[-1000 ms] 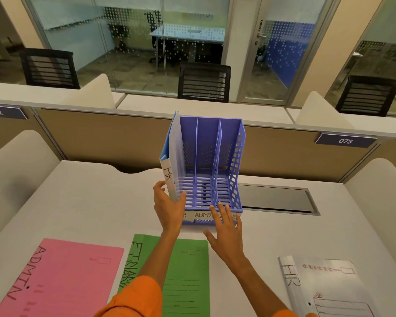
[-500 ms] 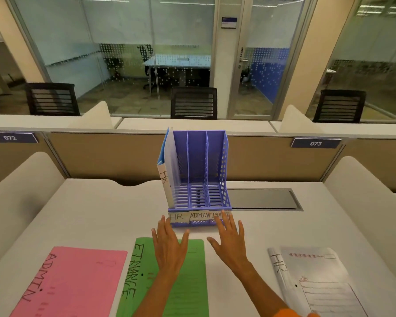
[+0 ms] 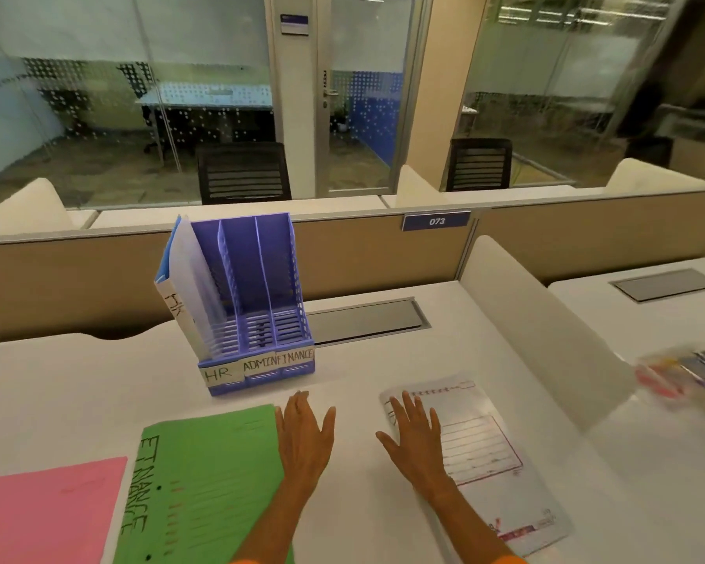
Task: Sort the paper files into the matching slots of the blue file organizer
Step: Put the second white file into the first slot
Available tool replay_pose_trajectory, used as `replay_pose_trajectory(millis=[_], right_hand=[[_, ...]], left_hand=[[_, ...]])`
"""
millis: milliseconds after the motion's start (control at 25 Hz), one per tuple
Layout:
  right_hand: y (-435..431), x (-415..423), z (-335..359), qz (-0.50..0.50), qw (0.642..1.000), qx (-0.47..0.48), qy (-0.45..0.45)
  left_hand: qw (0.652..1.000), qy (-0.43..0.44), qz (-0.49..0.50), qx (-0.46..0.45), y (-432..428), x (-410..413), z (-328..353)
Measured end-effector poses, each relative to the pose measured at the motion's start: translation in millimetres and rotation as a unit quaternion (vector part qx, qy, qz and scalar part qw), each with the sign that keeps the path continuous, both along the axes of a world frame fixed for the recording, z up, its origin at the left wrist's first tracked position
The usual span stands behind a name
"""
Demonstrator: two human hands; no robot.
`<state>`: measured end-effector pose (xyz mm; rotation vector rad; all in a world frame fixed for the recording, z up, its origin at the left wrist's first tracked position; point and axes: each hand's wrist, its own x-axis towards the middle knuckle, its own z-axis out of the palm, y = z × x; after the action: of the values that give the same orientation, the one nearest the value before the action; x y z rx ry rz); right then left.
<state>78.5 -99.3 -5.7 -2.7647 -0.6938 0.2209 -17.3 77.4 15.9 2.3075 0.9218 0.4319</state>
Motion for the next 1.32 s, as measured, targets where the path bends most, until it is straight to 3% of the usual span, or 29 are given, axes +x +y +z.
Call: replay_pose_trajectory(millis=[120, 240, 360, 520, 880, 1000, 1320], right_hand=[[-54, 2, -12, -0.034, 0.999, 0.023, 0.027], [-98, -1, -19, -0.091, 0.994, 0.047, 0.048], [-130, -6, -29, -0.142, 0.977, 0.131, 0.092], [-144, -12, -39, -0.14, 0.97, 0.168, 0.101], [-146, -7, -36, -0.156, 0.969, 0.179, 0.076], [-147, -6, -32, -0.151, 0.966, 0.201, 0.066], [-134, 44, 19, -0.228, 0.929, 0.291, 0.018]], left_hand=[[0.996, 0.005, -0.066, -0.058, -47, 13, -6], [0.979, 0.031, -0.095, -0.179, -85, 23, -16], [0.955, 0.065, -0.065, -0.283, -117, 35, -23], [0.908, 0.098, 0.011, -0.407, -140, 48, -34], [0.868, 0.068, 0.046, -0.489, -159, 81, -45], [0.843, 0.016, 0.045, -0.536, -169, 81, -35], [0.842, -0.119, -0.003, -0.527, -134, 71, 29]])
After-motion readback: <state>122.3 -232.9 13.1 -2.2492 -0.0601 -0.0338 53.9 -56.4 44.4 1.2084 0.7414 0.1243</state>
